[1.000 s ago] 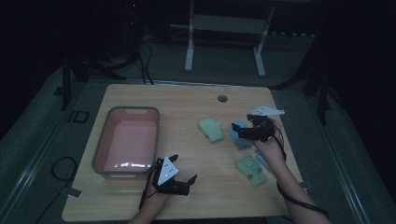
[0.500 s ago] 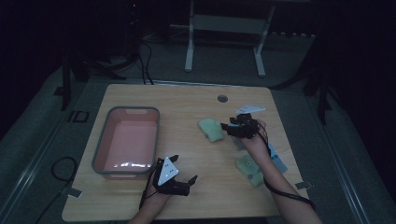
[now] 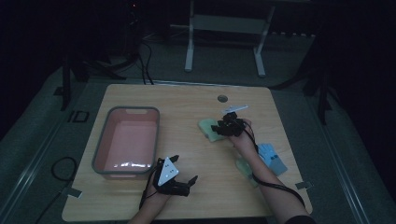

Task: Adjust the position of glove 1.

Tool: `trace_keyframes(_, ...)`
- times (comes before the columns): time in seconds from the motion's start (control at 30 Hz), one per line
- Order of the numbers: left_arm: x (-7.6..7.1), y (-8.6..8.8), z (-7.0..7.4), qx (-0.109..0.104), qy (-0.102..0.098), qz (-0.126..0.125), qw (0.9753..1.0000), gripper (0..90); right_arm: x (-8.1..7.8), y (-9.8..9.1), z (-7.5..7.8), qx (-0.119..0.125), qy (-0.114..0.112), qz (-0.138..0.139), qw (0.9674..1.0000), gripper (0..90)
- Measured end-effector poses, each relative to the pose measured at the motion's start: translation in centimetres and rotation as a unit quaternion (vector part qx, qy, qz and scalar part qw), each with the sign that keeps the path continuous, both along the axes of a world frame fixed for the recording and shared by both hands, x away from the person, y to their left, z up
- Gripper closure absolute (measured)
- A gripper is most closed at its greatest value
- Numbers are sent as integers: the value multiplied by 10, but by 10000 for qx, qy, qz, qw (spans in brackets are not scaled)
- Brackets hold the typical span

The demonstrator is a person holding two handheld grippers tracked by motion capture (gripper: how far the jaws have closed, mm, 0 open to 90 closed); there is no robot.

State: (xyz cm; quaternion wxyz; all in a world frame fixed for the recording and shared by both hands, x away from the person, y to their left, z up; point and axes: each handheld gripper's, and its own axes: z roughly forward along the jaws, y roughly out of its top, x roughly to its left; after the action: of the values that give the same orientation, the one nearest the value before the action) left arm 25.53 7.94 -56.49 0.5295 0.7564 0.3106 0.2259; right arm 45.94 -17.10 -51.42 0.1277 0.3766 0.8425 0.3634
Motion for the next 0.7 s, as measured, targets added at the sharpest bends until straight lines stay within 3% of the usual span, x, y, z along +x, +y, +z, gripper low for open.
trace_keyframes(0.17,0,-1,0,24,-22,-10,10000,13,10,7,-6,-108,-97,42,9999,584)
trace_keyframes(0.57,-1,-1,0,28,-23,-42,10000,13,23,18,-28,-522,64,188,9984,624)
trace_keyframes(0.7,-1,-1,0,31,-23,-42,10000,13,25,19,-29,-492,126,176,9986,639)
